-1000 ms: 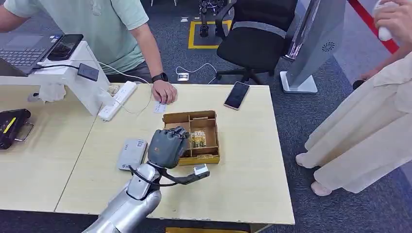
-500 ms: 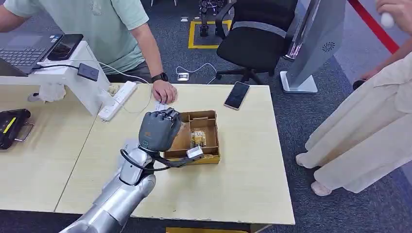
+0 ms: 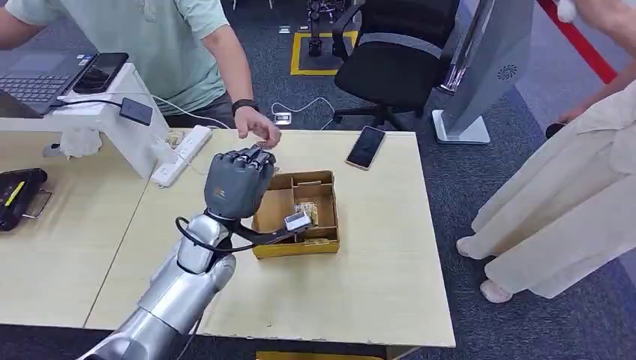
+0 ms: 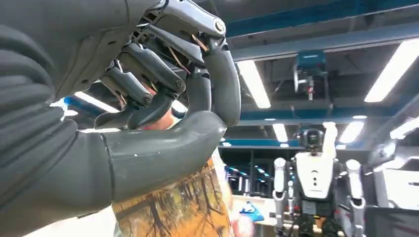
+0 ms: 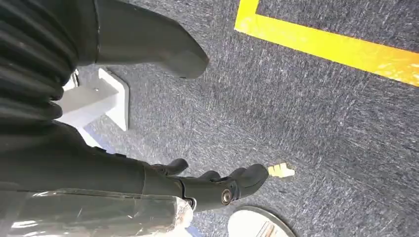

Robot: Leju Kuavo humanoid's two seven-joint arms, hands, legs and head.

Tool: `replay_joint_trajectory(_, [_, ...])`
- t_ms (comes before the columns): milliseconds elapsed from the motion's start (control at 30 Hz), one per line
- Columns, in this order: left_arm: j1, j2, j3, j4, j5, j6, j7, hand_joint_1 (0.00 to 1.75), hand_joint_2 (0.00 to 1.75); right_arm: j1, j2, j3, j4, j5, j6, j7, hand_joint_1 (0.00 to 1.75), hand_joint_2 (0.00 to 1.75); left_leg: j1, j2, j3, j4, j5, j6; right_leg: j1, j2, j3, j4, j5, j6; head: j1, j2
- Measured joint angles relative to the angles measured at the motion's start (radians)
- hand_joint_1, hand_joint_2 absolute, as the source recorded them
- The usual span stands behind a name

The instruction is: Pass the card to the sensor for recognition and then transmit it.

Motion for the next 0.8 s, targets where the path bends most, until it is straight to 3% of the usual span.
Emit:
replay_joint_trajectory(400, [-0.049, -0.035, 0.059, 0.008, -0.045, 0.000, 0.005, 1.75, 1.75, 0.000, 0.000, 0.007, 0.000, 0.008, -0.003, 0.007, 0.00, 1.75, 0.000, 0.000, 0.000, 0.000, 0.000, 0.000, 0.000, 0.000, 0.000, 0.000, 0.000, 0.000, 0.000, 0.000])
replay_joint_trajectory(800, [-0.146, -0.054, 0.118, 0.093, -0.106, 0.000, 0.067, 1.75, 1.75, -0.001, 0.000, 0.027, 0.002, 0.018, -0.002, 0.011, 0.00, 1.75, 0.000, 0.000, 0.000, 0.001, 0.000, 0.000, 0.000, 0.000, 0.000, 0.000, 0.001, 0.000, 0.000, 0.000])
